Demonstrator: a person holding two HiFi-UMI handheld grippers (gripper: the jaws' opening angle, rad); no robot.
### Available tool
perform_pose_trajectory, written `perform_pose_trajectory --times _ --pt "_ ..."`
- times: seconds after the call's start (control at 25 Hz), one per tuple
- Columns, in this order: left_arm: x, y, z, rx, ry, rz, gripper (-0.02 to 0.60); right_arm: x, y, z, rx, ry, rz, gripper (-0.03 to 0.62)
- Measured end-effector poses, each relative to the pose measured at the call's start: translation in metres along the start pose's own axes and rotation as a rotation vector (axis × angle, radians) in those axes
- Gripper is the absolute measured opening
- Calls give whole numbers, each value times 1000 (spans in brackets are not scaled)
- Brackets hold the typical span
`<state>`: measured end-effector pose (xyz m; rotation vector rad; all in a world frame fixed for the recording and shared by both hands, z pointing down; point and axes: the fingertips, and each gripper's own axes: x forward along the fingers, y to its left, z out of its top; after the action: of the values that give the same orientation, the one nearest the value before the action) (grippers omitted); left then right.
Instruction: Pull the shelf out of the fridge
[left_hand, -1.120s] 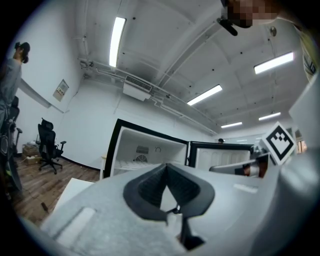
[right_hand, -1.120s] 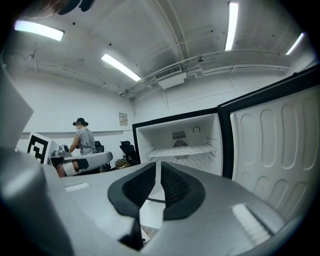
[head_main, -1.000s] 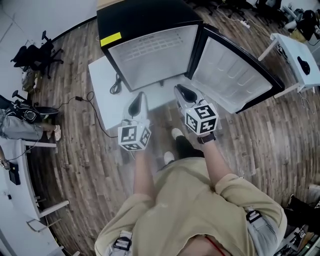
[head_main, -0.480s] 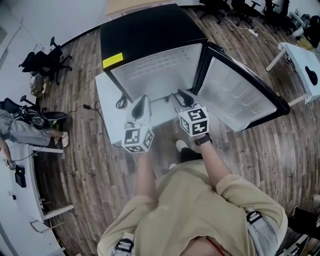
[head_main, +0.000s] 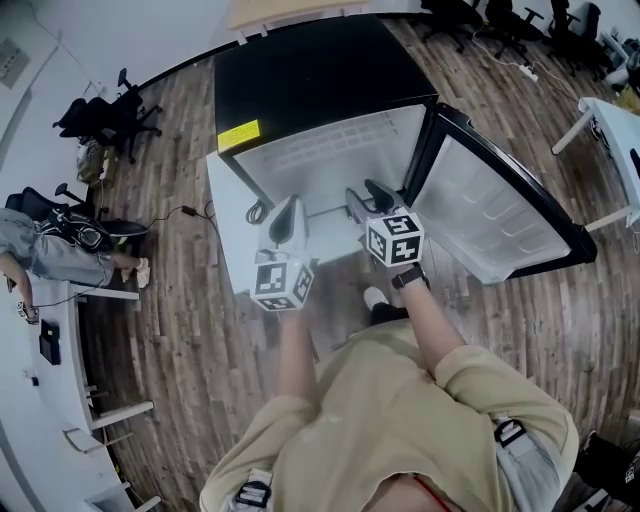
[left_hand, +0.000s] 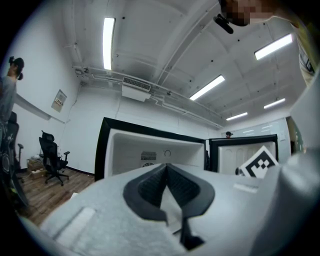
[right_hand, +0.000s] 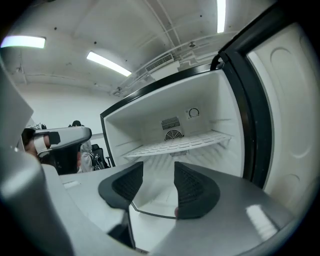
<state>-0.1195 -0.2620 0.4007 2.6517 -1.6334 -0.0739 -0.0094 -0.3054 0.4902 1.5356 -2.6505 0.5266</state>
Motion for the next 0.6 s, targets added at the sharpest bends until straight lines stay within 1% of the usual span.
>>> perform_pose_trajectory --times 0.08,0.36,0.44,0.52,0.6 --pt "3 3 -4 -1 10 4 2 9 -2 -2 35 -8 12 205" --pt "5 13 -12 1 32 36 2 32 -5 -7 214 -31 69 245" --pt "5 18 -12 3 35 50 2 39 -6 -9 322 -42 105 269" --pt "6 24 -12 2 37 66 2 45 -8 -7 464 -72 149 323" --pt "6 28 -13 -3 39 78 2 49 -13 -2 585 -115 172 338"
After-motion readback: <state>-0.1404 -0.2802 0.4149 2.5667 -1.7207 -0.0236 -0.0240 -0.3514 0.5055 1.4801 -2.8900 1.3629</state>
